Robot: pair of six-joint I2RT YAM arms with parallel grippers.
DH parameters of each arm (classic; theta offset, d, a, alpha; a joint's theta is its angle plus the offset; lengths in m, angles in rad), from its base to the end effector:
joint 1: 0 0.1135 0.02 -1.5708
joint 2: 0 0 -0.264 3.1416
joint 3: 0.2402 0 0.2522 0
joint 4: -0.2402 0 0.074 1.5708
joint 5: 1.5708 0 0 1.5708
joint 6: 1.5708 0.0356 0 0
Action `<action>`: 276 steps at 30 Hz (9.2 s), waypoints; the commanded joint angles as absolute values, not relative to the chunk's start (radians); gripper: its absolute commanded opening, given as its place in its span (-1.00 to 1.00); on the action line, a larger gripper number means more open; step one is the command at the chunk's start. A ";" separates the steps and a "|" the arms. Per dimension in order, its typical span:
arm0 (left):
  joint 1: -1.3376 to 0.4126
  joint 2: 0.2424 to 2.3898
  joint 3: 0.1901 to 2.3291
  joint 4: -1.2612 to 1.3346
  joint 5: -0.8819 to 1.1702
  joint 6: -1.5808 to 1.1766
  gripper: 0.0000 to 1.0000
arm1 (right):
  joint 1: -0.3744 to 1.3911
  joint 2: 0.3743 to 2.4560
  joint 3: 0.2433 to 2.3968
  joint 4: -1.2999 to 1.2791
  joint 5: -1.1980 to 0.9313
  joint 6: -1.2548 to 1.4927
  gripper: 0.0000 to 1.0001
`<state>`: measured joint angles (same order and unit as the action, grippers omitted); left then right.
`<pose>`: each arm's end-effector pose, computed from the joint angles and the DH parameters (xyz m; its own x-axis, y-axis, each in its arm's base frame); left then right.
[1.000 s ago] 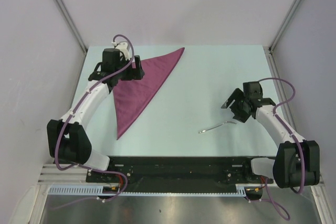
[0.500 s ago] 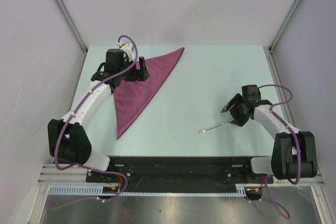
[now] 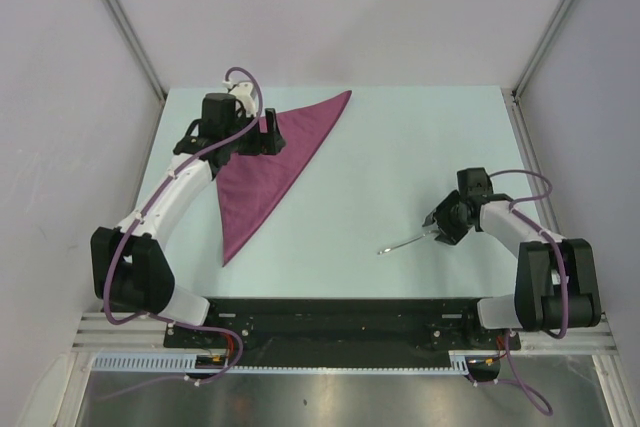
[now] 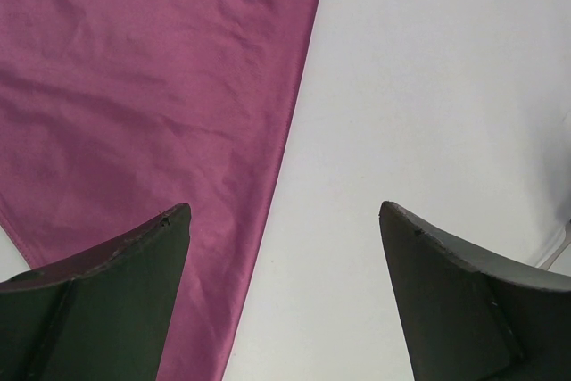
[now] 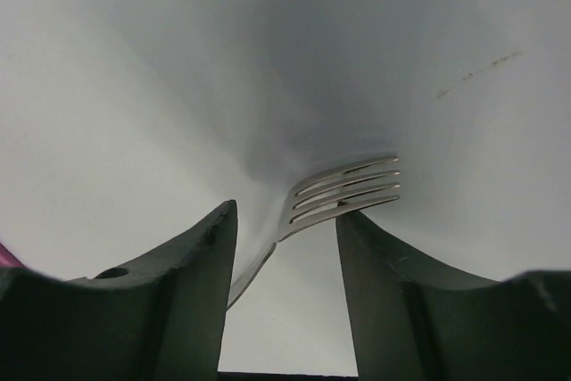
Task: Fold the napkin, place the utensils inside, and roll it up
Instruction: Pick up the fork at the center of the board, then place the fork on the napkin, then fold the napkin at the center of the board.
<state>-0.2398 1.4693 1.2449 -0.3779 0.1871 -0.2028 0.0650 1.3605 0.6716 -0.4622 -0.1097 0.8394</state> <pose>0.3241 -0.0861 0.3184 -0.6160 -0.0531 -0.7859 0.2636 0.9263 -0.2692 0.2359 0.0193 0.1624 -0.6898 0.6964 -0.1978 0.6054 0.7047 0.3700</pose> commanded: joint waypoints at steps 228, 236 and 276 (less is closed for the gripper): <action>-0.011 1.629 1.445 -0.581 0.459 -0.144 0.99 | 0.333 2.839 2.342 -0.101 -0.344 0.919 -0.51; -0.005 1.631 1.443 -0.578 0.472 -0.147 0.99 | 0.341 2.846 2.344 -0.087 -0.351 0.922 -0.88; -0.005 1.580 1.396 -0.496 0.603 -0.209 0.99 | 0.037 1.867 0.930 0.106 -0.250 0.808 -1.00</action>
